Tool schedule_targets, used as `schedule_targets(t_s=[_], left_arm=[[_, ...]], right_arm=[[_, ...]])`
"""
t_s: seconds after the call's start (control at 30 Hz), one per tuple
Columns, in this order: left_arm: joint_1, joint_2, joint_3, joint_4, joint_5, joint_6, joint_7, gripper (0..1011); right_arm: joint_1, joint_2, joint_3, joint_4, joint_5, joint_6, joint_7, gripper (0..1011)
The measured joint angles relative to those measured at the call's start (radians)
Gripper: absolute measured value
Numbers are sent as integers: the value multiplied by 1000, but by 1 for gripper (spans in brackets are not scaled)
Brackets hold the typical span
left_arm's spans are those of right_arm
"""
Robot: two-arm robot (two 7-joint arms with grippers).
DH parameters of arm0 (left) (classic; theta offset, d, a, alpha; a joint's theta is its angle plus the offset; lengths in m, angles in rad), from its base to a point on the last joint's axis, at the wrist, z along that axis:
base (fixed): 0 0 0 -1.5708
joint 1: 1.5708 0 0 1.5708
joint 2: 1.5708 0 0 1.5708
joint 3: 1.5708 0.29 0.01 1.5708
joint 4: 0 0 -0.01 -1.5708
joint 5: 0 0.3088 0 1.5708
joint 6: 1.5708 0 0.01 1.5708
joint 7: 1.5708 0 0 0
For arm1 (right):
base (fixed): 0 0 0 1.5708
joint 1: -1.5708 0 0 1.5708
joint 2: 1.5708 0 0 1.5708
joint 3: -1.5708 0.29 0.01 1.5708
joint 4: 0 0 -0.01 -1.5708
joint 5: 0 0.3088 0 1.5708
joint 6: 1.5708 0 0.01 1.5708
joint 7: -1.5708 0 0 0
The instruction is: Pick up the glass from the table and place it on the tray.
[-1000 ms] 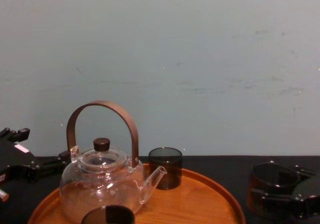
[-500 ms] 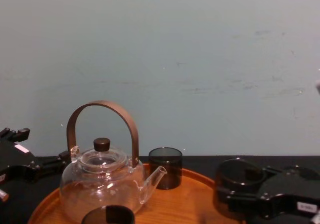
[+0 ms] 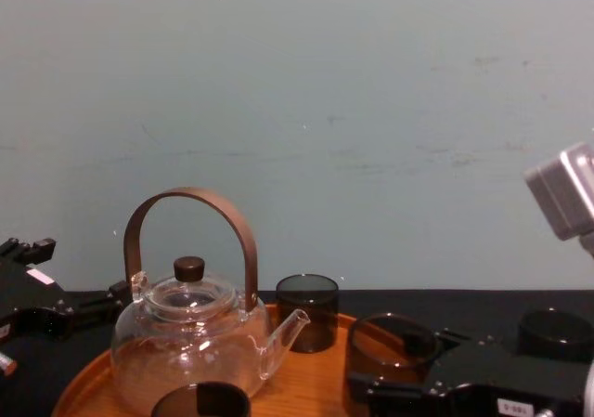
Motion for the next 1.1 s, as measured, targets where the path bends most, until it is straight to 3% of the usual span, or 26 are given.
schedule_targets(t_s=[1.1], left_arm=[[0, 0, 0, 0, 0, 0, 0, 1001]], right_arm=[[23, -39, -59, 58, -23, -12, 8, 903]])
